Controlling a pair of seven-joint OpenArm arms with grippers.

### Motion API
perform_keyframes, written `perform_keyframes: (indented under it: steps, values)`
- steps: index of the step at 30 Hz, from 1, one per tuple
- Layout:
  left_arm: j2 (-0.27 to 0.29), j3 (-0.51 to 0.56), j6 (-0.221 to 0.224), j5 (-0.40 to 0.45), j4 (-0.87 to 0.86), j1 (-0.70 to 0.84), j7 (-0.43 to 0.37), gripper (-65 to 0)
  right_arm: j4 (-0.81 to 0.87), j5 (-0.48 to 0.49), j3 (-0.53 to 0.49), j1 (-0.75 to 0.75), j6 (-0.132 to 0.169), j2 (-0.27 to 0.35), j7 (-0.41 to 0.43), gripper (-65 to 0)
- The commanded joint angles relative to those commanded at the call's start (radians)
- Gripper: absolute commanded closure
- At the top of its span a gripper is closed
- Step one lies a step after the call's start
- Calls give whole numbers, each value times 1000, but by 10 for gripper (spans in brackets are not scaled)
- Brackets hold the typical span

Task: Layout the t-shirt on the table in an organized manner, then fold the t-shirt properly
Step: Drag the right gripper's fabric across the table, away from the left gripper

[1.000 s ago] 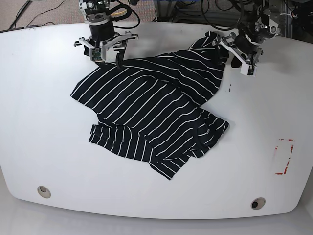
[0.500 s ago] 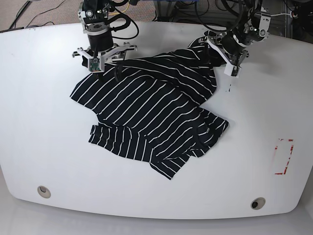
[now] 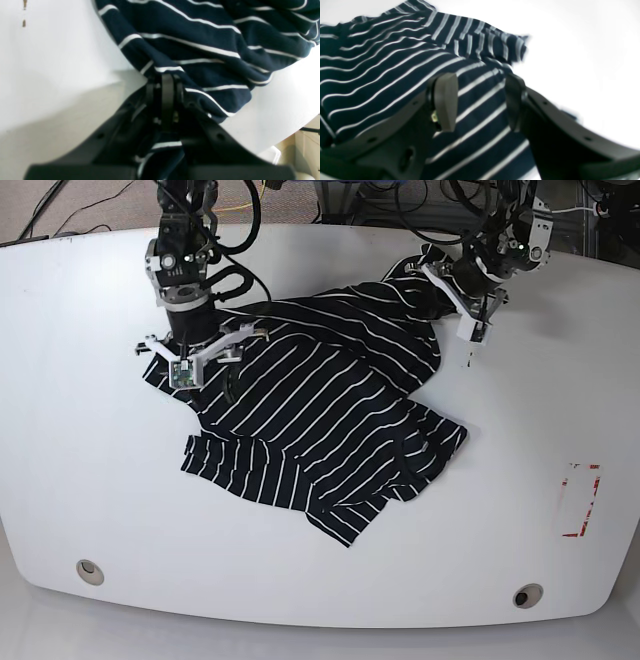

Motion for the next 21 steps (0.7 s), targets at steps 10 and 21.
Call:
perform_keyframes:
  steps: [10,21]
  values:
    - [-37,-135,-8,-2,43,98,0,-6,-209,3,-8,193,2,37,-18,-298]
    - [-35,-351,-133,6,38,170,0,-6,-416,6,-9,405,14,37,-18,-298]
